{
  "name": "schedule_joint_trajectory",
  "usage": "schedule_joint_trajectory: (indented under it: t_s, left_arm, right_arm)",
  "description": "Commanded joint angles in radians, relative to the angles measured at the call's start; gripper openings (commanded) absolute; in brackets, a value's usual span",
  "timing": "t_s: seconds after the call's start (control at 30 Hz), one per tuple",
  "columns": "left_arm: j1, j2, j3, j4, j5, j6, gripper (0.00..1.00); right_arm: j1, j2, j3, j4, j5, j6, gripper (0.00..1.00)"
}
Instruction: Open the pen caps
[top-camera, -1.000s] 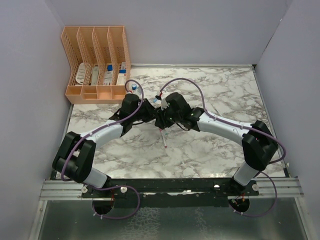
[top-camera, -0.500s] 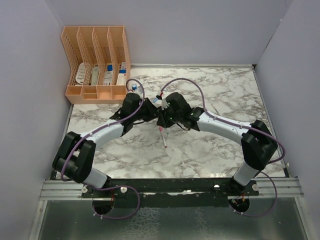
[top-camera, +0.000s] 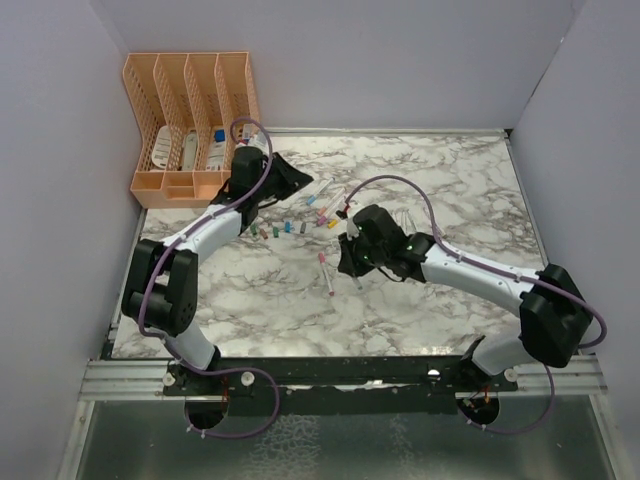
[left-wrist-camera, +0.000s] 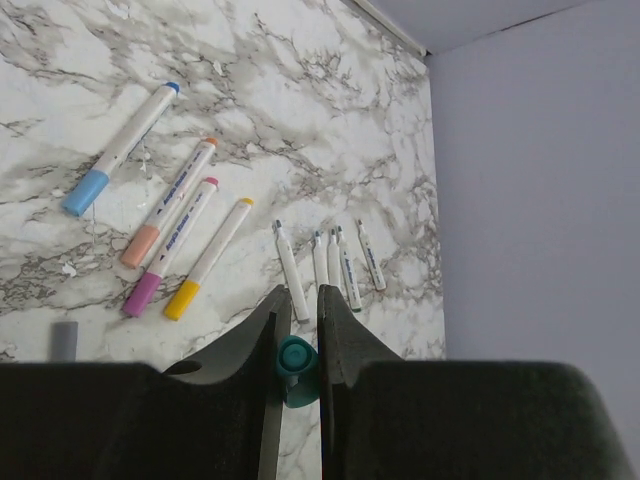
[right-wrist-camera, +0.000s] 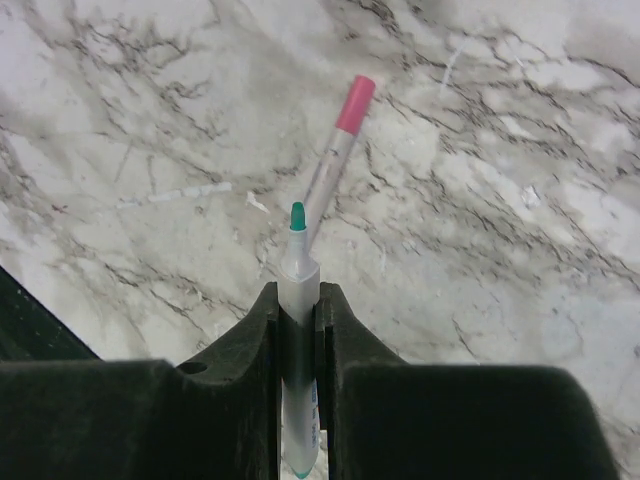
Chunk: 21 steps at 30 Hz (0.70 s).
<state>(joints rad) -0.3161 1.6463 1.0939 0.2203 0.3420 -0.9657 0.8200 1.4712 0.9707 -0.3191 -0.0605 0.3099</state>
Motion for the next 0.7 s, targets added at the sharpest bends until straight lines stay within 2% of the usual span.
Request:
schedule_joint_trajectory:
  t_s: [0.0,0.13,0.23,0.43,0.67]
  left_arm:
    - [-0.015,-0.004,-0.018,0.024,-0.003,0.013,0.0]
    - [-0.014,-0.074,-0.087,-0.04,-0.025,0.063,0.0]
    - [-0.014,-0.147,-0.149,-0.087,-0.036,0.098,0.0]
    - [-0.014,-0.263,-0.27,-0.116,-0.048,0.109,0.0]
    - [-0.015,-0.312,-0.304,-0.128,-0.033,0.126,0.0]
  right_arm:
    - [-0.014,-0.051,0.021,-0.122,0.145,0.055,0.01]
    - [-0.109,-0.031,0.079,-0.258,0.315,0.119,0.01]
    - [-0.198,-0.037,0.088,-0.287,0.366,0.126,0.01]
    - [-0.316,-0.012,0.117,-0.338,0.384,0.098,0.01]
    - [-0.326,0.032,0.101,-0.33,0.335,0.051,0.01]
